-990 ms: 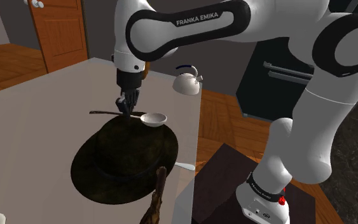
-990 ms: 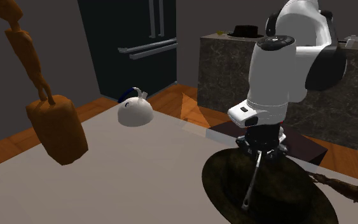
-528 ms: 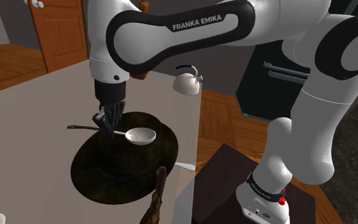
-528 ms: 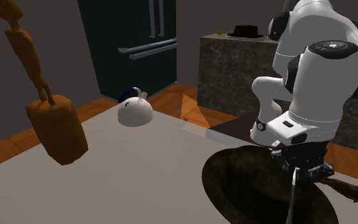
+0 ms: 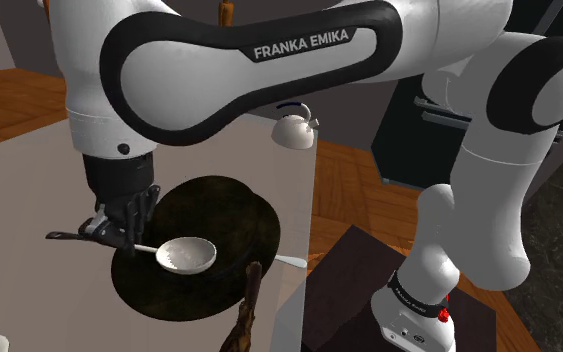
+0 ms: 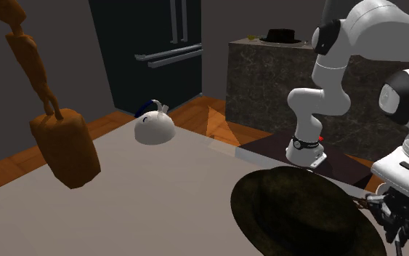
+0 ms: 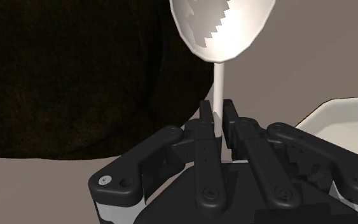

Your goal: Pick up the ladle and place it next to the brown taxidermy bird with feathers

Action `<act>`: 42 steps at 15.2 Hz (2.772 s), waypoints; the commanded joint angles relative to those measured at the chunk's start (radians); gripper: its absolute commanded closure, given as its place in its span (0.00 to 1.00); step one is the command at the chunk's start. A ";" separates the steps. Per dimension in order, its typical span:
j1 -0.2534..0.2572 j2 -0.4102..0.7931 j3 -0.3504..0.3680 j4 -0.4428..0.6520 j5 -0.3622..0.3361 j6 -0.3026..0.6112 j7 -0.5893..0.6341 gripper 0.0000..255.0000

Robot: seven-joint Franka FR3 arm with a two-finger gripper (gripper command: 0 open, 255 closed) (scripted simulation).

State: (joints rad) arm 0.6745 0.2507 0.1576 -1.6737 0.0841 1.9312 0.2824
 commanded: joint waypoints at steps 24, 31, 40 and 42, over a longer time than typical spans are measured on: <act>0.048 0.135 0.016 -0.096 -0.021 0.236 0.052 1.00; 0.048 0.135 0.016 -0.096 -0.021 0.235 0.052 0.00; 0.038 0.083 0.016 -0.040 -0.015 0.128 0.048 0.00; 0.038 0.082 0.016 -0.041 -0.015 0.128 0.048 0.00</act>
State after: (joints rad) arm 0.7135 0.3357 0.1740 -1.7176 0.0683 2.0658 0.3316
